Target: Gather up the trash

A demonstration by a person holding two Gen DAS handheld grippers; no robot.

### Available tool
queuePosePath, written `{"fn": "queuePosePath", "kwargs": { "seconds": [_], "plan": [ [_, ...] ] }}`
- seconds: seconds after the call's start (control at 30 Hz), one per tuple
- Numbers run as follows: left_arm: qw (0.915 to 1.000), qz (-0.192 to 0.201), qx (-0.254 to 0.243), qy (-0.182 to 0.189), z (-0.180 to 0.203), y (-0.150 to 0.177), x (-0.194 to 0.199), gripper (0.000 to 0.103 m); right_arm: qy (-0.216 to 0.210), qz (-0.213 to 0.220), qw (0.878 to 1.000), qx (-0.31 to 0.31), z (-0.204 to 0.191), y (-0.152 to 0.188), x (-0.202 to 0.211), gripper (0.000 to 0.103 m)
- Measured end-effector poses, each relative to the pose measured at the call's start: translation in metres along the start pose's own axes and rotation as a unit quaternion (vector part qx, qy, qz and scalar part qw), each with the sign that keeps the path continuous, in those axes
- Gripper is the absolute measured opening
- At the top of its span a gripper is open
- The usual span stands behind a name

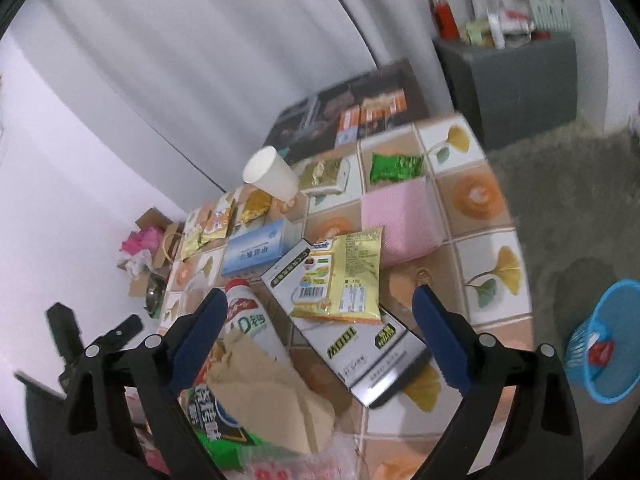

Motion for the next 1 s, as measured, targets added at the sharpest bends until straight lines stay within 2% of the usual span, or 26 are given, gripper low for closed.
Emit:
{"fn": "queuePosePath", "kwargs": {
  "seconds": [0.1,0.23,0.37,0.5,0.83,0.87,1.0],
  "plan": [
    [0.9994,-0.033,0.011,-0.003,-0.010,-0.010,-0.033,0.070,0.007,-0.025,0.999,-0.022,0.015,-0.007,-0.031,0.087],
    [0.9975,-0.065,0.018,-0.023,-0.018,-0.015,-0.070,0.062,0.006,-0.051,0.997,-0.065,0.038,-0.013,-0.066,0.082],
    [0.9956,-0.090,0.020,-0.019,-0.020,-0.013,-0.092,0.055,-0.008,-0.072,0.991,-0.111,0.060,-0.014,-0.091,0.072],
    [0.9938,-0.107,0.023,-0.015,-0.020,-0.011,-0.106,0.040,-0.018,-0.083,0.989,-0.121,0.065,-0.007,-0.100,0.062],
    [0.9935,-0.110,0.021,-0.016,-0.016,-0.012,-0.115,0.010,-0.035,-0.089,0.986,-0.134,0.074,-0.002,-0.104,0.026],
    [0.9937,-0.109,0.021,-0.016,-0.015,-0.012,-0.115,0.009,-0.039,-0.089,0.986,-0.135,0.074,-0.002,-0.104,0.020],
    [0.9951,-0.096,0.019,-0.015,-0.013,-0.015,-0.111,0.006,-0.048,-0.081,0.987,-0.129,0.070,-0.005,-0.100,0.013]
  ]
}}
Point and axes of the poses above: each gripper's, at about its wrist camera, not at the fingertips, and x roughly against the way its jaws point, z to its right, y to its underside, the point moved 3 cm from there along -x, roughly the way its jaws point, and after that the axes turned 8 degrees about -y, right-handed, at the moved point
